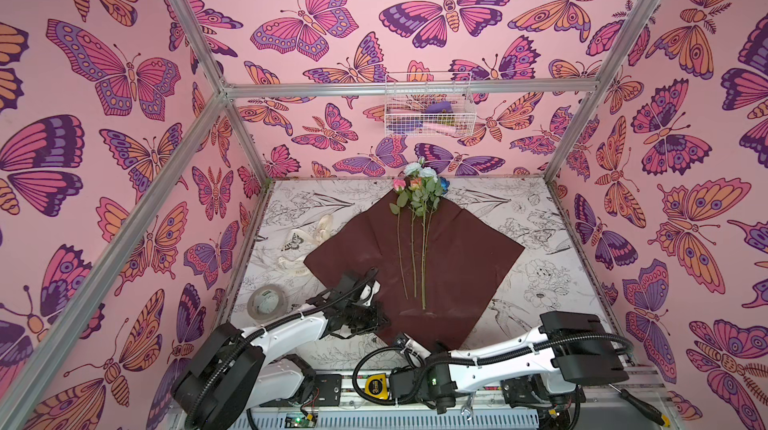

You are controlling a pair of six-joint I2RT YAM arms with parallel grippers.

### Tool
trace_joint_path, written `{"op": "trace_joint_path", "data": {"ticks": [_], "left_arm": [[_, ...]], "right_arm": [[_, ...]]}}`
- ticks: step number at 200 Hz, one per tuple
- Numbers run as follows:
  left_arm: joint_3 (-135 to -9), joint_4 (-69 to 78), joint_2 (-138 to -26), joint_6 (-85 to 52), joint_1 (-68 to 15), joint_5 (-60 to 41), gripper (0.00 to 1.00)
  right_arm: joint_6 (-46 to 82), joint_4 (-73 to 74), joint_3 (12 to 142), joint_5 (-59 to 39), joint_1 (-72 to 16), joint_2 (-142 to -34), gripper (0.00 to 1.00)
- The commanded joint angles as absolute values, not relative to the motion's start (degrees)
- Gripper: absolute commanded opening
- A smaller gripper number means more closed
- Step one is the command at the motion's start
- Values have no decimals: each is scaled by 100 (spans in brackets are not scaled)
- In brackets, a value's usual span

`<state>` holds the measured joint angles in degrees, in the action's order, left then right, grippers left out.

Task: Tie the bouquet of fake flowers
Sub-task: 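Grasp the near paper corner with the right gripper beside the left gripper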

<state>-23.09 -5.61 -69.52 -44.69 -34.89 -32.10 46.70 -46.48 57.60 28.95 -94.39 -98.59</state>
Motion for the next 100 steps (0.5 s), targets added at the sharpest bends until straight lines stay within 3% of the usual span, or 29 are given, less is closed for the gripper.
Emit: {"op": "trace_joint_path", "data": {"ticks": [1,100], "left_arm": [[-2220,-540,-6822,-4560,-3464,-3251,0],[-2255,-1509,-5609,-4729,-3470,-2923,0]], "right_arm": [[5019,-5104,5910,3463,-9474,-9894,72],[5144,-5223,6055,4131,-9240,-9834,83]]}}
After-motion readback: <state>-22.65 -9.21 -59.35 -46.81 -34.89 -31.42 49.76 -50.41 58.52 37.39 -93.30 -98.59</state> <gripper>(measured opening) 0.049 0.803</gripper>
